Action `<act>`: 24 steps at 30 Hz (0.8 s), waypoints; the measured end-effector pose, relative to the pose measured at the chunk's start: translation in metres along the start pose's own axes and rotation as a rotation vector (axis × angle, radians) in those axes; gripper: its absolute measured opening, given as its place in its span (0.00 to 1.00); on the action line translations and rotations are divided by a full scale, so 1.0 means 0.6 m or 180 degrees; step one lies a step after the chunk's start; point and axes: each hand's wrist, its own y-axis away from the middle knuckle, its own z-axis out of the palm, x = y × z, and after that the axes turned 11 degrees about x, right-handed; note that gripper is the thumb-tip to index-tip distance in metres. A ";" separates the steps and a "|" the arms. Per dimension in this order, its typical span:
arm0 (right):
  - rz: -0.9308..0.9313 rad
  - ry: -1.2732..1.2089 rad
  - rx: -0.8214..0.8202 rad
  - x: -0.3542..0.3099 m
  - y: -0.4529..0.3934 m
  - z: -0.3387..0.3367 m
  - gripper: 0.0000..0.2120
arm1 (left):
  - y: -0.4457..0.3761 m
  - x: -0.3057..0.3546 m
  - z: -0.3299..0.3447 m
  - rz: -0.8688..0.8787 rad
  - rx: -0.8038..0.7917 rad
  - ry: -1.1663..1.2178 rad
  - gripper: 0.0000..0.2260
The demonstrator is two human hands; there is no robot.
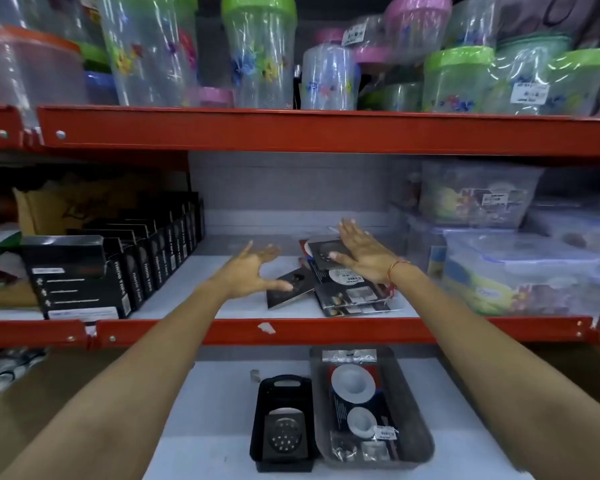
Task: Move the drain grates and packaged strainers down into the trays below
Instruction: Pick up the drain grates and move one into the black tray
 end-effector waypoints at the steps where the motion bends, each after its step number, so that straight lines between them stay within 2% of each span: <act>1: 0.0079 0.0007 -0.0264 0.010 -0.009 0.006 0.39 | -0.005 -0.002 0.006 -0.0192 -0.0351 0.0011 0.48; 4: 0.0298 -0.0097 -0.0964 0.049 -0.040 0.010 0.48 | -0.026 -0.021 0.031 -0.0455 -0.1058 0.0011 0.59; 5: 0.0346 -0.0108 -0.1102 0.061 -0.048 0.011 0.50 | -0.030 -0.025 0.036 -0.0479 -0.1176 0.0024 0.60; 7: 0.0412 -0.0074 -0.1278 0.076 -0.062 0.011 0.50 | -0.041 -0.025 0.042 -0.0469 -0.1288 0.0127 0.56; 11: 0.0370 -0.0314 -0.1433 0.086 -0.088 0.009 0.51 | -0.056 -0.037 0.056 -0.0607 -0.1192 0.0476 0.41; 13: 0.0352 -0.0450 -0.1453 0.086 -0.100 0.015 0.51 | -0.060 -0.047 0.059 -0.0671 -0.1151 0.0643 0.39; 15: 0.0357 -0.0556 -0.1439 0.082 -0.109 0.011 0.50 | -0.062 -0.056 0.062 -0.0714 -0.1092 0.0778 0.38; 21: 0.0477 -0.0312 -0.1678 0.063 -0.135 -0.011 0.34 | -0.061 -0.076 0.036 -0.0607 -0.0929 0.0759 0.43; 22: 0.0467 -0.0198 -0.1725 0.055 -0.134 -0.016 0.35 | -0.061 -0.080 0.032 -0.0620 -0.0931 0.0762 0.44; 24: 0.0391 -0.0067 -0.1736 0.032 -0.131 -0.024 0.46 | -0.057 -0.091 0.026 -0.0688 -0.0919 0.0767 0.48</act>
